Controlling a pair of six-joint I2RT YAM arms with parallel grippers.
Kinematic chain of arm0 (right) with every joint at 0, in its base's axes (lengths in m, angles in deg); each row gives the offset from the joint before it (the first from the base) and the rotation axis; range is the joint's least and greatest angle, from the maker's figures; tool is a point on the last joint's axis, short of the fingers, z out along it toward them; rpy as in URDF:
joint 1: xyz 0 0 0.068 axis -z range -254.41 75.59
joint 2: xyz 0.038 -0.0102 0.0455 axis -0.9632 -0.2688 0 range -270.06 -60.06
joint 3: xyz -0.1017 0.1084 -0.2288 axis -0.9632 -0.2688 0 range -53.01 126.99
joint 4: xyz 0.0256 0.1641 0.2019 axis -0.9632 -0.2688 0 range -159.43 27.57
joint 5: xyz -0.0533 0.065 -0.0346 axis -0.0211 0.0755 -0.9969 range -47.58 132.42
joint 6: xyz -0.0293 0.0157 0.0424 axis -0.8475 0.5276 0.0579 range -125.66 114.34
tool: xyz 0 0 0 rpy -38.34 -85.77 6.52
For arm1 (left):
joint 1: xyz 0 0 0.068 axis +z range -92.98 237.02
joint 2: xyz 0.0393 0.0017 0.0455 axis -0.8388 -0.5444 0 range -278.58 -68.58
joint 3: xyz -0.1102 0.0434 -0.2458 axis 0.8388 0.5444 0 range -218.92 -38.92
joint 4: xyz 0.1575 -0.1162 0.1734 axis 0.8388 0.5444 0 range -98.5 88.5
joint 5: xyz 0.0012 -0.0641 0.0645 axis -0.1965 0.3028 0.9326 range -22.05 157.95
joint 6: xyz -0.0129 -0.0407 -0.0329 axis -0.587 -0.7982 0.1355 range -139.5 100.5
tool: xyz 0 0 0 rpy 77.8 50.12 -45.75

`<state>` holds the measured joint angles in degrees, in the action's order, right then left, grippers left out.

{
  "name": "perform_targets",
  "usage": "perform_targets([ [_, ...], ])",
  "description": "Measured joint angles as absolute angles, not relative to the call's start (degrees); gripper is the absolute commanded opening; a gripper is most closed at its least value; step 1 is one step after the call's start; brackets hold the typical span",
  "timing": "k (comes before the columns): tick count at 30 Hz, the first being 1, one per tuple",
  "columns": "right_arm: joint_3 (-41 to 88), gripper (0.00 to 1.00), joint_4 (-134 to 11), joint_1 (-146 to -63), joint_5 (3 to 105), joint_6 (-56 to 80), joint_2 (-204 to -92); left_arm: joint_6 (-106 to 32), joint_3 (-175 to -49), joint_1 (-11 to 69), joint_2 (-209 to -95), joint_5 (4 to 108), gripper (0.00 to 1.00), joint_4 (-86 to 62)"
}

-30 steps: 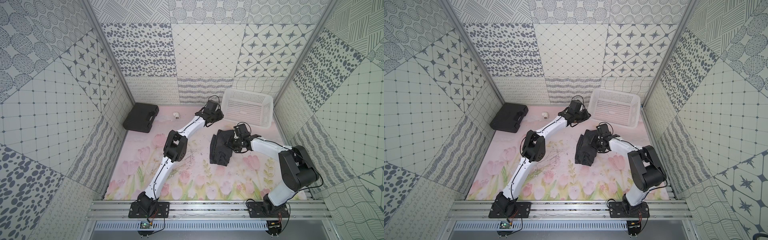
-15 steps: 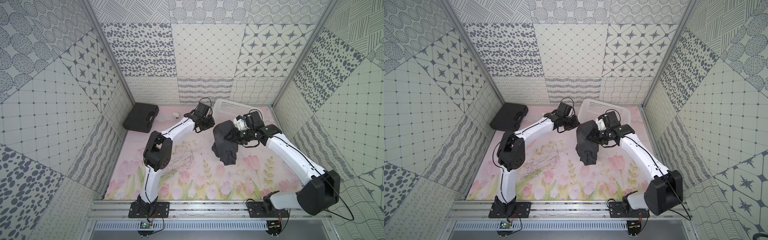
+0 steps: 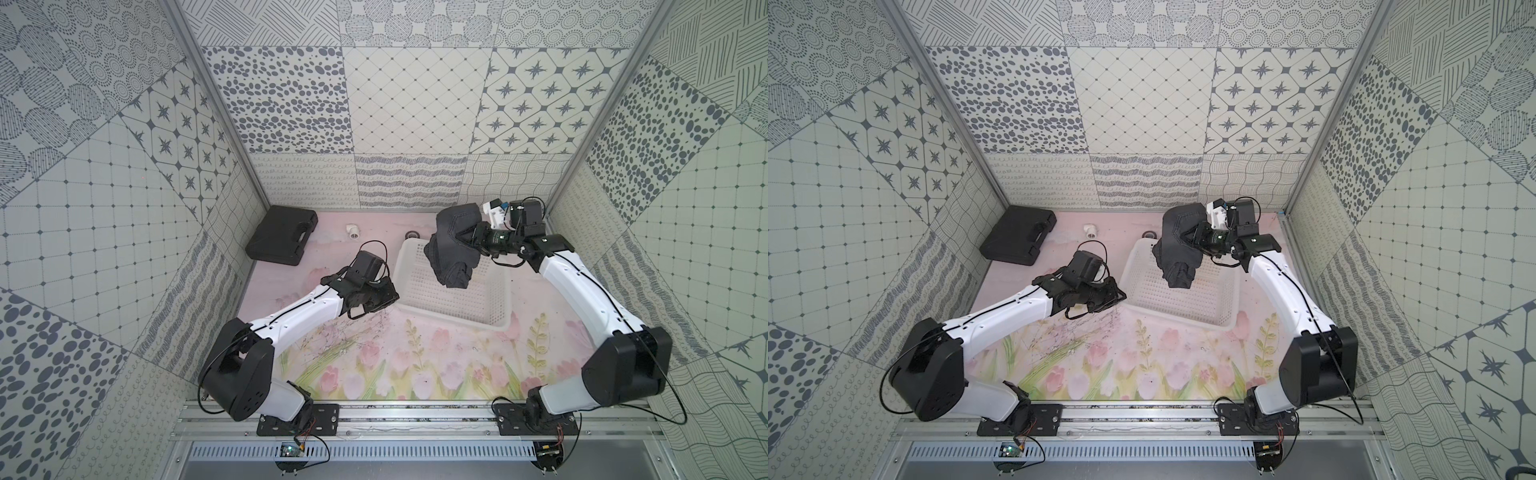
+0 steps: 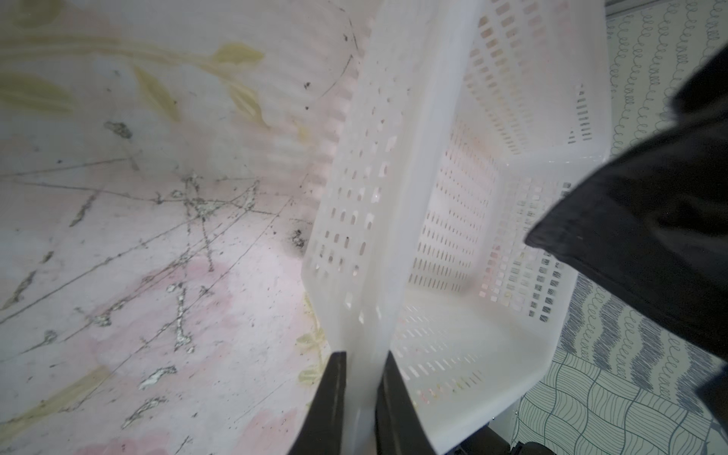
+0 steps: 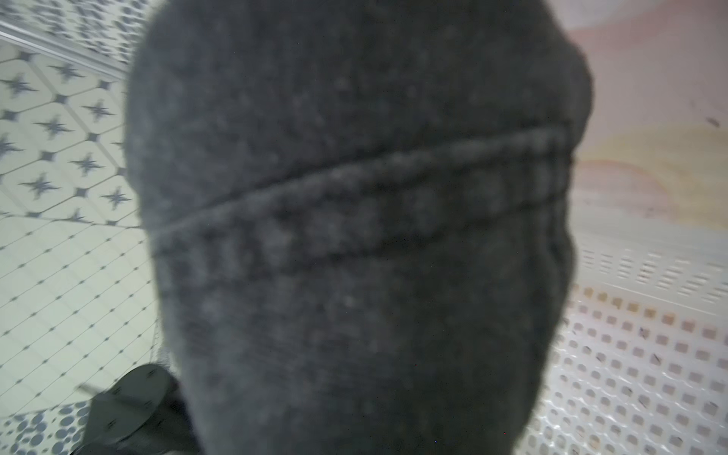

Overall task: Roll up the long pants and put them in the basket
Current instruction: Place the long pant in the bin.

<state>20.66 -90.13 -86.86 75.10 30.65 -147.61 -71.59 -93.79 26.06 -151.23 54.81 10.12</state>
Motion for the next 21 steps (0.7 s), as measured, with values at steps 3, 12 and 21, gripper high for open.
perform_targets([
  [3,13.56,0.00,-89.08,-87.08,73.75,30.72,-152.22,-72.97,-90.97,26.06,-149.37,54.92,0.00,9.39],
  [12,11.11,0.00,-91.90,-87.95,64.35,20.47,-154.56,-75.90,-88.66,24.51,-148.41,57.30,0.00,6.09],
  [21,12.62,0.02,-102.70,-88.82,49.36,17.97,-156.92,-80.84,-89.82,16.55,-151.95,71.20,0.00,2.05],
])
